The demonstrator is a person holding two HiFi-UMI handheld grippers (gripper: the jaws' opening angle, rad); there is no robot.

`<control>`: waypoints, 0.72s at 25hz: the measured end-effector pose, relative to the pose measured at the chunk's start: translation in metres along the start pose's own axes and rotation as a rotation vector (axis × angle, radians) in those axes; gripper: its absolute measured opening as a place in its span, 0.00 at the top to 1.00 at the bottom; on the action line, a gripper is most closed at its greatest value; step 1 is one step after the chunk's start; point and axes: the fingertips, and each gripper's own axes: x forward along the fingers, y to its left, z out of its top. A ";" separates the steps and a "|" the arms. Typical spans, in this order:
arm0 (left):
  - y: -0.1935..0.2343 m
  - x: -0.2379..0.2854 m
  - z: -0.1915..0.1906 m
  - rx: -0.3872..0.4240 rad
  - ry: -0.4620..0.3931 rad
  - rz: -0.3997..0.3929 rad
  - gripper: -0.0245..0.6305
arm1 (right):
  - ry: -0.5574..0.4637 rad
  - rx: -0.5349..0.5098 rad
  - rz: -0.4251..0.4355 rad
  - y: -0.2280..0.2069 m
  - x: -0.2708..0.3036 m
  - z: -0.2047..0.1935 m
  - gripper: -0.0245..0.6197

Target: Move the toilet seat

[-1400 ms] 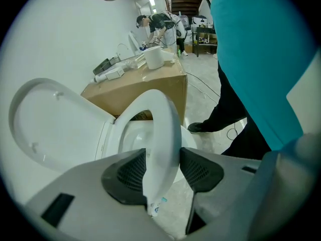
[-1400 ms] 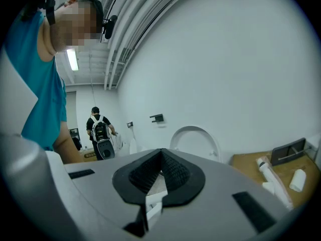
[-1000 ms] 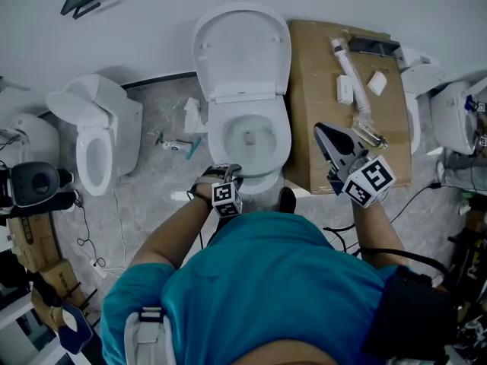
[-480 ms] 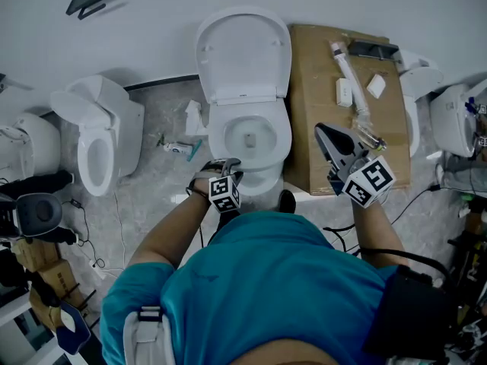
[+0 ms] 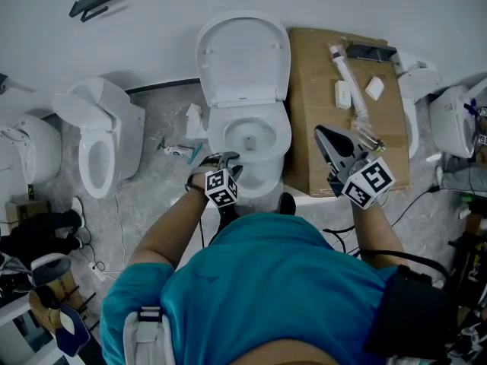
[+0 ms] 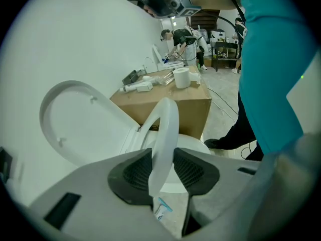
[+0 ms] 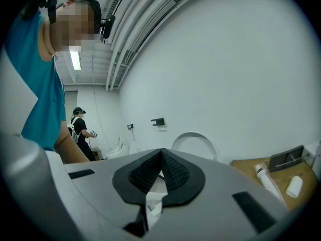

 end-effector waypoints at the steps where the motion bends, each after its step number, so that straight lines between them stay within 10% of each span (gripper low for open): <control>1: 0.004 -0.001 0.001 -0.007 -0.006 0.005 0.74 | 0.000 0.000 0.000 0.001 0.000 0.000 0.96; 18: 0.064 -0.018 0.019 -0.097 -0.086 0.097 0.74 | -0.001 0.002 -0.002 0.004 -0.004 -0.001 0.96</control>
